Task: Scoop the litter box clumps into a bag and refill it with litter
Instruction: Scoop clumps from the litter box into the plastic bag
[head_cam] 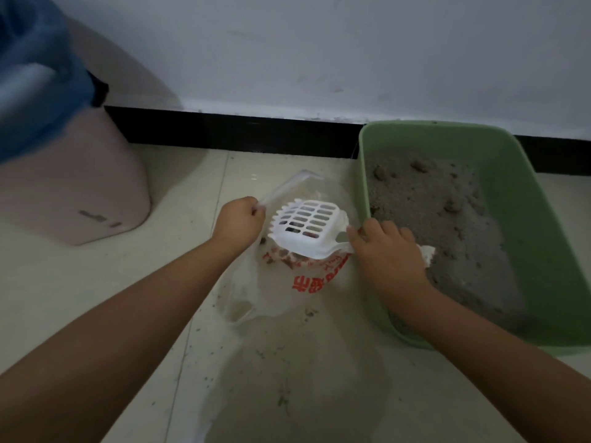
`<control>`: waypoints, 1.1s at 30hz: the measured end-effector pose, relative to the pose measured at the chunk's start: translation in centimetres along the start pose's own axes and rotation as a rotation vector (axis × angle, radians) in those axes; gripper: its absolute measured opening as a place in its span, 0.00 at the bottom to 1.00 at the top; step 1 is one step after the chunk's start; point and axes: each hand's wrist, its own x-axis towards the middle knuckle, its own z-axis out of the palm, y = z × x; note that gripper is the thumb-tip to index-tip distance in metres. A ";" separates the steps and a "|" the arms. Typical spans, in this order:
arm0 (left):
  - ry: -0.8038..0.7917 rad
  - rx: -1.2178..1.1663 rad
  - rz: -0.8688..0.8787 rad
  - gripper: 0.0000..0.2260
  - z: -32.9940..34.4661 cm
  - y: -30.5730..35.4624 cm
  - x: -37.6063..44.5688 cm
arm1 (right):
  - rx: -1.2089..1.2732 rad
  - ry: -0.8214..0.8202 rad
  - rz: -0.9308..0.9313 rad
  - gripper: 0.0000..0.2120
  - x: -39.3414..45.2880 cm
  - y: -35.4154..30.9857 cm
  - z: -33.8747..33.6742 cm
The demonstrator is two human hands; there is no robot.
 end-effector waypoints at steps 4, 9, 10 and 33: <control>-0.002 -0.022 0.001 0.17 -0.1 0.0 -0.2 | -0.022 -0.003 -0.023 0.16 -0.8 0.2 0.9; 0.012 0.006 0.014 0.10 -0.2 0.7 -0.7 | 0.182 0.027 0.006 0.17 -1.2 1.9 0.8; 0.026 0.020 0.029 0.09 -0.3 1.1 -1.0 | 0.278 0.005 0.037 0.18 -1.4 2.4 1.1; 0.057 0.015 1.211 0.10 10.4 8.4 -4.2 | 0.779 -0.570 0.518 0.20 -2.6 9.7 3.6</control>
